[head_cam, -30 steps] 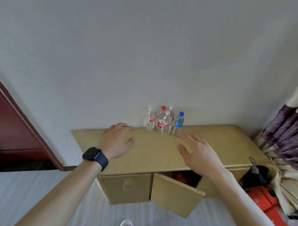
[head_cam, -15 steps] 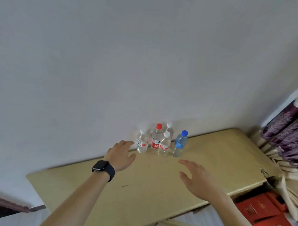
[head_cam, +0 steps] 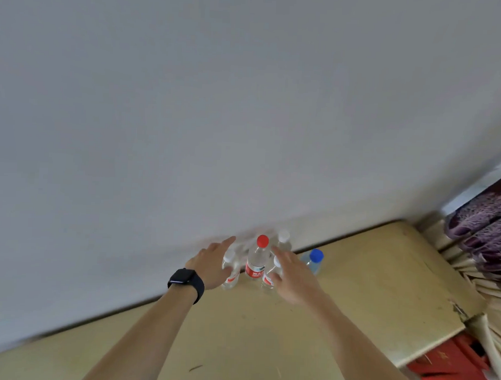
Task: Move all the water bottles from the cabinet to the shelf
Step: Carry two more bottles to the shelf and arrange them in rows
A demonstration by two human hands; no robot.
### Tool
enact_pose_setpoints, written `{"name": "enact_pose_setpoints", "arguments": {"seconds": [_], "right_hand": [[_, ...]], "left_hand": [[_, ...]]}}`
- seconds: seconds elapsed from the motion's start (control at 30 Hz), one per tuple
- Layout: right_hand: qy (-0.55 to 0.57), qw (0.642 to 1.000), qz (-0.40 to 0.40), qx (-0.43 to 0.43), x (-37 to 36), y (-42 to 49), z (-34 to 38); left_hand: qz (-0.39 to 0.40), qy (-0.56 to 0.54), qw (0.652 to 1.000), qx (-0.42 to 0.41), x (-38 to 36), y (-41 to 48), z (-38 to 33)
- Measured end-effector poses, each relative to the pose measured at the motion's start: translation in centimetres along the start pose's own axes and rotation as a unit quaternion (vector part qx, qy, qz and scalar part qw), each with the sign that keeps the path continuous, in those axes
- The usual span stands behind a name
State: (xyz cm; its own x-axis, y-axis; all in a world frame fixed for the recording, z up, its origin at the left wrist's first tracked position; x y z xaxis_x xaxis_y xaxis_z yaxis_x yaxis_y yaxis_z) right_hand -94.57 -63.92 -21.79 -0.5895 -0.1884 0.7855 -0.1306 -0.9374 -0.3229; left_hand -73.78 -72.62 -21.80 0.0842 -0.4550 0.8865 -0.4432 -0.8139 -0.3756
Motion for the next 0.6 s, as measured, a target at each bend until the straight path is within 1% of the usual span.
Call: {"name": "enact_pose_setpoints", "arguments": {"seconds": [0.07, 0.13, 0.23, 0.27, 0.33, 0.4, 0.47, 0.5, 0.57, 0.6], "right_hand": [[-0.041, 0.999, 0.009, -0.008, -0.9, 1.4, -0.3], [-0.061, 0.998, 0.001, -0.013, -1.4, 2.3, -0.7], [-0.094, 0.995, -0.023, 0.005, -1.7, 3.4, -1.2], [-0.089, 0.996, -0.027, 0.012, -1.8, 3.6, -1.5], [-0.037, 0.999, -0.023, 0.008, -2.2, 3.6, -2.2], [0.039, 0.999, -0.030, -0.011, -2.7, 3.1, -3.0], [0.095, 0.995, -0.040, -0.009, -3.3, 2.9, -3.4], [0.114, 0.993, -0.035, -0.001, -3.7, 2.8, -3.5], [0.142, 0.990, -0.018, 0.013, -4.4, 2.5, -3.5], [0.148, 0.989, -0.018, 0.014, -4.6, 2.2, -3.5]], "left_hand": [[0.025, 0.014, 1.000, -0.004, -0.6, 1.3, -0.5], [0.045, 0.014, 0.999, -0.005, -1.3, 2.1, -0.8], [0.027, 0.034, 0.999, -0.005, -2.0, 2.8, -0.8], [0.024, 0.050, 0.998, -0.008, -2.3, 2.9, -0.8], [0.038, 0.055, 0.998, -0.005, -3.2, 3.1, -0.9], [0.049, -0.017, 0.998, 0.018, -4.5, 2.9, -1.1], [0.018, -0.099, 0.994, 0.051, -5.8, 2.4, -1.5], [-0.008, -0.120, 0.991, 0.062, -6.2, 2.1, -1.8], [-0.047, -0.133, 0.988, 0.060, -7.0, 1.6, -2.4], [-0.054, -0.130, 0.989, 0.051, -7.2, 1.3, -2.8]]}}
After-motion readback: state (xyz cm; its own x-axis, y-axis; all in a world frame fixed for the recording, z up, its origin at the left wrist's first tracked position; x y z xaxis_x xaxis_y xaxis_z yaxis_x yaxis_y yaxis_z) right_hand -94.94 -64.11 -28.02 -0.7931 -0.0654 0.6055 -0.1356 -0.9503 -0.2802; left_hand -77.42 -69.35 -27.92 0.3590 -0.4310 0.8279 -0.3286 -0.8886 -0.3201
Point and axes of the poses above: each hand's wrist, its own y-axis towards the middle knuckle, its own x-axis out of the back of the hand, z = x × y, the point moved 3 cm from there along y, towards the middle knuckle, and after that the axes turned 9 degrees about y, right-handed, at the moved point
